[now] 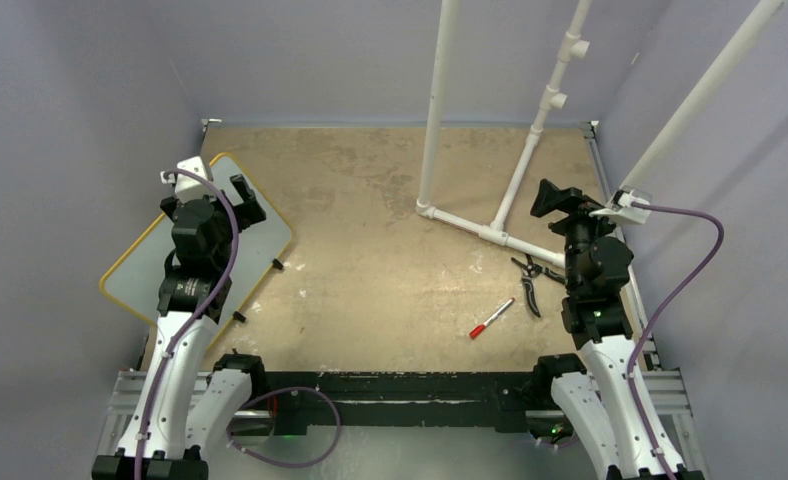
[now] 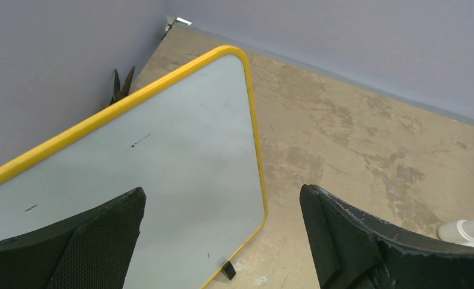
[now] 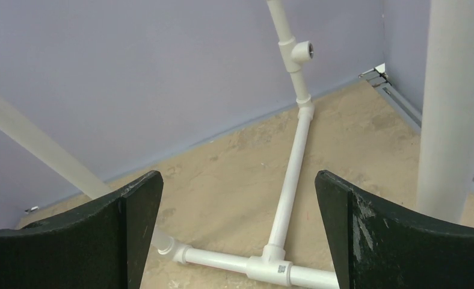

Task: Write a sentence on the whiteboard
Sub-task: Move the whiteboard to the center of the board.

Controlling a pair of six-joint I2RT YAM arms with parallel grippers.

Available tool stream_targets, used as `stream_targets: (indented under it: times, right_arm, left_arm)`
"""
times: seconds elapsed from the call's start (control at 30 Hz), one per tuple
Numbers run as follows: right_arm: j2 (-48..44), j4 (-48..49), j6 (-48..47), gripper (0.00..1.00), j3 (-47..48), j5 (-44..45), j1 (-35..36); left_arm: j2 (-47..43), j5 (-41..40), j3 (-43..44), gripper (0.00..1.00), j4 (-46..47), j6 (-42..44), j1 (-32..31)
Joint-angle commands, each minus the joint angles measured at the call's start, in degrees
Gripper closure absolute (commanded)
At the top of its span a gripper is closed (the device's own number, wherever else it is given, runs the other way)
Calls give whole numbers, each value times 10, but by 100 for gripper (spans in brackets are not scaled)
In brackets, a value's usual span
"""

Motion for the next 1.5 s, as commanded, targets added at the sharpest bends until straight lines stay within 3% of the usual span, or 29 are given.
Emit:
stream_targets:
  times: [0.0,0.13,0.37,0.47,0.6,0.67,0.93,1.2,1.47]
  right_arm:
    - [6,10,-7,1,24,-23,-2]
    - [6,15,-11,1,22,-34,-2]
    - [15,28,-22,1,18,-51,-2]
    - [23,32,-22,1,17,-62,-1]
    - [28,31,-26,1,21,-81,-1]
    - [26,36,-31,1,19,-96,-2]
    - [18,46,-41,1,15,-127,-2]
    - [10,48,-42,1,15,-144,-1]
    - [8,47,-45,1,16,-155,-1]
  left_arm:
    - [17,-2,13,1,-4,-24,3]
    - [27,-5,5,1,-23,-43,3]
    - [52,27,-9,10,-48,-68,-15]
    - [51,6,-46,11,-18,-123,-87]
    - [98,-130,-78,12,1,-186,-239]
    - [133,-154,-89,13,11,-216,-262]
    - [202,-240,-133,18,40,-296,-273]
    - [218,-309,-197,46,77,-394,-273]
    - [293,-355,-184,52,90,-433,-270]
